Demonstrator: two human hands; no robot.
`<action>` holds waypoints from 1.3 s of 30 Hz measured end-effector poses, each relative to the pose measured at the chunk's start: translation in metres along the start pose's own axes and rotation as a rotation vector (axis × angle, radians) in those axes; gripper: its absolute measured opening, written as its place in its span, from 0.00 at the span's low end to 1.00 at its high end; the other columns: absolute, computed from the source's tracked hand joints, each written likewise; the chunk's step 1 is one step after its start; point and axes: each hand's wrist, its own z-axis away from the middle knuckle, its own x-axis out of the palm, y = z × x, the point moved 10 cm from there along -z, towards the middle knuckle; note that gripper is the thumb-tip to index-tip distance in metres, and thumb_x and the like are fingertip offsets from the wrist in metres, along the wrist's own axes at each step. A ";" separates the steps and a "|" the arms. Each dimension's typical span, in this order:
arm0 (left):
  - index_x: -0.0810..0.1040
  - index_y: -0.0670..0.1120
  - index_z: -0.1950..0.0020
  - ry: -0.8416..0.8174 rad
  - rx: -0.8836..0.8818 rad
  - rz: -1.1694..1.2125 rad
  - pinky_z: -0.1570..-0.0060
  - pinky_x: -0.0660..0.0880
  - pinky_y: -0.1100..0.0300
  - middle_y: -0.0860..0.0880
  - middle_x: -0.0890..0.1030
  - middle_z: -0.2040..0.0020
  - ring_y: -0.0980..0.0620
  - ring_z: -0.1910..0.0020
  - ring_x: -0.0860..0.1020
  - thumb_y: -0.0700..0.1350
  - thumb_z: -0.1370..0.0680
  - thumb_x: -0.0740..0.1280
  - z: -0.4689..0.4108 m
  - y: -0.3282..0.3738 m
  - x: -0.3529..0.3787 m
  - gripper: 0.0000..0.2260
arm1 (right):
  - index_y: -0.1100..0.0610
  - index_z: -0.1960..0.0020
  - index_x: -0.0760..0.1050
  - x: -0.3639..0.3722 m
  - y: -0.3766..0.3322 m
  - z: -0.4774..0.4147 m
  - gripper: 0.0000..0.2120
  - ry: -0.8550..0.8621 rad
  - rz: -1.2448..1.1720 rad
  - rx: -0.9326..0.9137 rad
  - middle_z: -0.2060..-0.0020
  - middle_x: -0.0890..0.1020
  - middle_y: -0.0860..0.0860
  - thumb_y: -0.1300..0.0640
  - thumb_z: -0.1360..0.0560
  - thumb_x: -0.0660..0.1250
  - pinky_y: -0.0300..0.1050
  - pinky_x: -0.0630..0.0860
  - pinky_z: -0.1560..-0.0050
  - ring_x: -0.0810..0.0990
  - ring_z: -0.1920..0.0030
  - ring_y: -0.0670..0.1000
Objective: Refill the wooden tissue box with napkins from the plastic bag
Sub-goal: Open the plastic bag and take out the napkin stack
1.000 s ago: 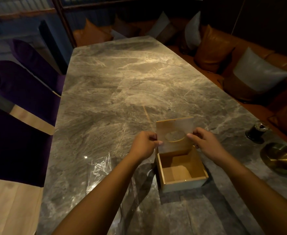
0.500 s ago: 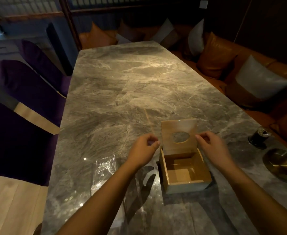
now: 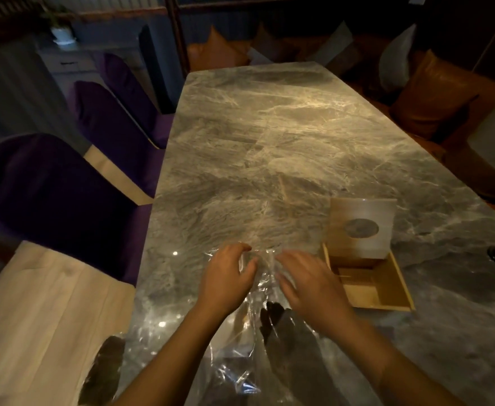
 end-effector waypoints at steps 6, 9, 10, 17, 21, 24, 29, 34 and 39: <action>0.73 0.49 0.36 -0.050 -0.063 -0.113 0.41 0.68 0.58 0.49 0.75 0.37 0.51 0.38 0.72 0.55 0.24 0.59 0.034 -0.041 0.016 0.19 | 0.54 0.43 0.75 0.083 -0.010 0.029 0.19 -0.154 0.089 -0.019 0.47 0.83 0.50 0.49 0.30 0.60 0.45 0.78 0.50 0.82 0.48 0.50; 0.72 0.48 0.36 -0.125 -0.068 -0.173 0.40 0.67 0.58 0.49 0.74 0.37 0.50 0.38 0.71 0.59 0.27 0.54 0.053 -0.051 0.037 0.25 | 0.53 0.45 0.77 0.101 -0.008 0.041 0.17 -0.180 0.114 -0.025 0.48 0.83 0.49 0.49 0.30 0.59 0.43 0.78 0.50 0.82 0.49 0.48; 0.73 0.47 0.38 -0.134 -0.072 -0.204 0.41 0.69 0.57 0.48 0.75 0.38 0.48 0.39 0.72 0.60 0.28 0.53 0.059 -0.054 0.044 0.26 | 0.53 0.46 0.78 0.105 -0.007 0.045 0.18 -0.197 0.121 -0.016 0.49 0.84 0.48 0.48 0.30 0.57 0.42 0.78 0.50 0.82 0.49 0.47; 0.78 0.46 0.53 -0.093 -0.105 -0.436 0.53 0.81 0.49 0.45 0.83 0.52 0.44 0.53 0.82 0.57 0.32 0.57 0.073 -0.047 0.058 0.19 | 0.52 0.44 0.78 0.118 0.001 0.057 0.18 -0.246 0.163 0.004 0.46 0.83 0.47 0.51 0.28 0.55 0.42 0.76 0.46 0.81 0.46 0.45; 0.80 0.45 0.56 -0.193 -0.175 -0.493 0.55 0.80 0.44 0.44 0.83 0.56 0.42 0.55 0.83 0.56 0.33 0.56 0.071 -0.053 0.068 0.20 | 0.55 0.43 0.79 0.121 0.003 0.062 0.20 -0.254 0.187 0.004 0.45 0.83 0.50 0.51 0.28 0.54 0.41 0.64 0.40 0.80 0.43 0.48; 0.80 0.47 0.60 -0.239 -0.214 -0.514 0.58 0.80 0.43 0.46 0.83 0.60 0.44 0.58 0.83 0.56 0.38 0.68 0.067 -0.056 0.068 0.15 | 0.56 0.43 0.79 0.123 0.004 0.064 0.21 -0.265 0.205 -0.012 0.44 0.83 0.51 0.51 0.29 0.55 0.42 0.62 0.41 0.80 0.42 0.49; 0.77 0.44 0.52 -0.160 -0.218 -0.371 0.49 0.76 0.50 0.45 0.80 0.52 0.45 0.52 0.79 0.48 0.29 0.65 0.069 -0.053 0.043 0.11 | 0.54 0.43 0.79 0.122 0.005 0.065 0.22 -0.257 0.179 0.007 0.44 0.83 0.49 0.49 0.24 0.50 0.41 0.65 0.40 0.80 0.43 0.47; 0.71 0.47 0.60 0.016 -0.376 0.007 0.61 0.73 0.55 0.48 0.77 0.59 0.49 0.61 0.76 0.46 0.25 0.63 0.073 -0.079 -0.009 0.05 | 0.55 0.41 0.78 0.122 0.008 0.066 0.20 -0.261 0.146 0.029 0.43 0.82 0.50 0.50 0.26 0.54 0.40 0.60 0.41 0.79 0.41 0.48; 0.74 0.40 0.55 0.083 -0.605 0.444 0.62 0.72 0.57 0.43 0.77 0.58 0.49 0.62 0.74 0.41 0.24 0.62 0.092 -0.134 -0.038 0.05 | 0.55 0.40 0.77 0.124 0.011 0.067 0.23 -0.273 0.096 0.060 0.42 0.81 0.50 0.48 0.22 0.49 0.39 0.60 0.40 0.78 0.40 0.48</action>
